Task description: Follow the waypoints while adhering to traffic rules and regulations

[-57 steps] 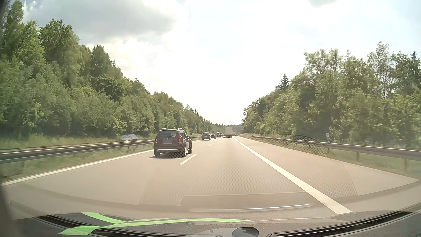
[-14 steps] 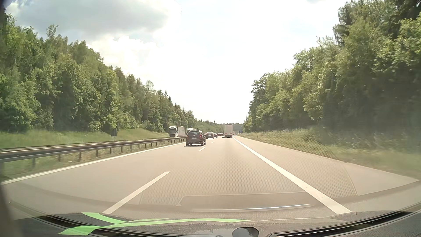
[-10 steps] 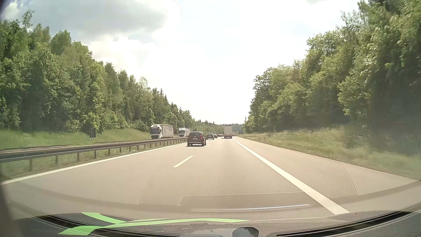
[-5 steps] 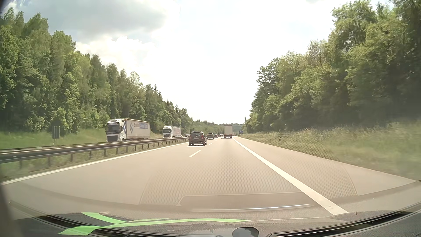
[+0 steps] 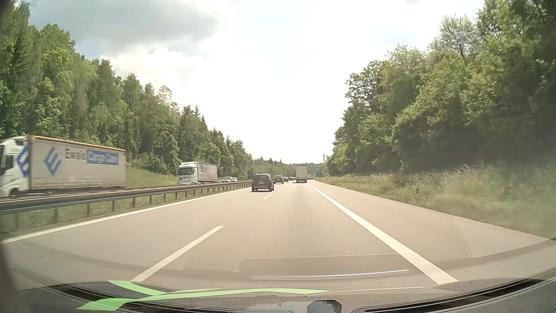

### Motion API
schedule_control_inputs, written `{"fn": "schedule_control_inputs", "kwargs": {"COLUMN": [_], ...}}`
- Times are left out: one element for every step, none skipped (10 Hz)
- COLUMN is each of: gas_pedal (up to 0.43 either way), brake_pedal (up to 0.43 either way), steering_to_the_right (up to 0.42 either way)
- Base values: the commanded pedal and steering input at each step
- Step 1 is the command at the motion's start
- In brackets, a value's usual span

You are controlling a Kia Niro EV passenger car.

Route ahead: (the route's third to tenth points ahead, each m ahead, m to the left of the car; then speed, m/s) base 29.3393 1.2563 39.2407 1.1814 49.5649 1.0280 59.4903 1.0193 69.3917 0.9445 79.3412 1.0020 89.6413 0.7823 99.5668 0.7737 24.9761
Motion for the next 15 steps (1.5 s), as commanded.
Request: {"fn": "schedule_control_inputs", "kwargs": {"gas_pedal": [0.209, 0.22, 0.22, 0.22, 0.22, 0.22, 0.22, 0.22, 0.22, 0.22, 0.209, 0.209, 0.209, 0.209, 0.209], "brake_pedal": [0.0, 0.0, 0.0, 0.0, 0.0, 0.0, 0.0, 0.0, 0.0, 0.0, 0.0, 0.0, 0.0, 0.0, 0.0], "steering_to_the_right": [-0.003, -0.003, -0.003, -0.003, -0.003, -0.003, -0.003, -0.003, -0.003, -0.003, -0.003, -0.003, -0.003, -0.003, -0.003]}}
